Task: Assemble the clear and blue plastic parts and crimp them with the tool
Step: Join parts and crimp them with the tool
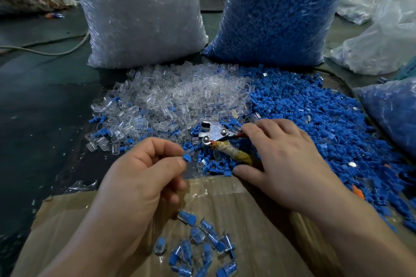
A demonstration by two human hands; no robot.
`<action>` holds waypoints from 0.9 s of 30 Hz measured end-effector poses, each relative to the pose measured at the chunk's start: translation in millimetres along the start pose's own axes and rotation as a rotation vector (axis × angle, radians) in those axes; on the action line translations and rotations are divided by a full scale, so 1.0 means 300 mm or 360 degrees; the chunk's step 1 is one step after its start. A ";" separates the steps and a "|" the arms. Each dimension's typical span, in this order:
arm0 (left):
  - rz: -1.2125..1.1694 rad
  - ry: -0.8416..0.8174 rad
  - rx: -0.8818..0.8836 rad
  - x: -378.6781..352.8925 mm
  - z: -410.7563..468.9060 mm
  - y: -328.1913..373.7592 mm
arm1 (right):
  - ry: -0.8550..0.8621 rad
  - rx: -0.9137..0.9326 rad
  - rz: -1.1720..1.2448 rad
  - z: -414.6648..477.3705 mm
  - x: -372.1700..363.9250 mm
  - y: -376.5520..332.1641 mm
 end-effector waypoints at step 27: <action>-0.0158 0.0066 0.0053 0.004 0.013 -0.008 | -0.0087 0.0076 0.0105 0.002 0.004 0.016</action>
Point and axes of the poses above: each hand's wrist, its own z-axis towards the middle knuckle, its own x-axis out of the back of the hand, y = z × x, the point moved 9 cm from there along z, towards the middle knuckle, and after that the axes turned 11 degrees about y, right-handed, at the moved point
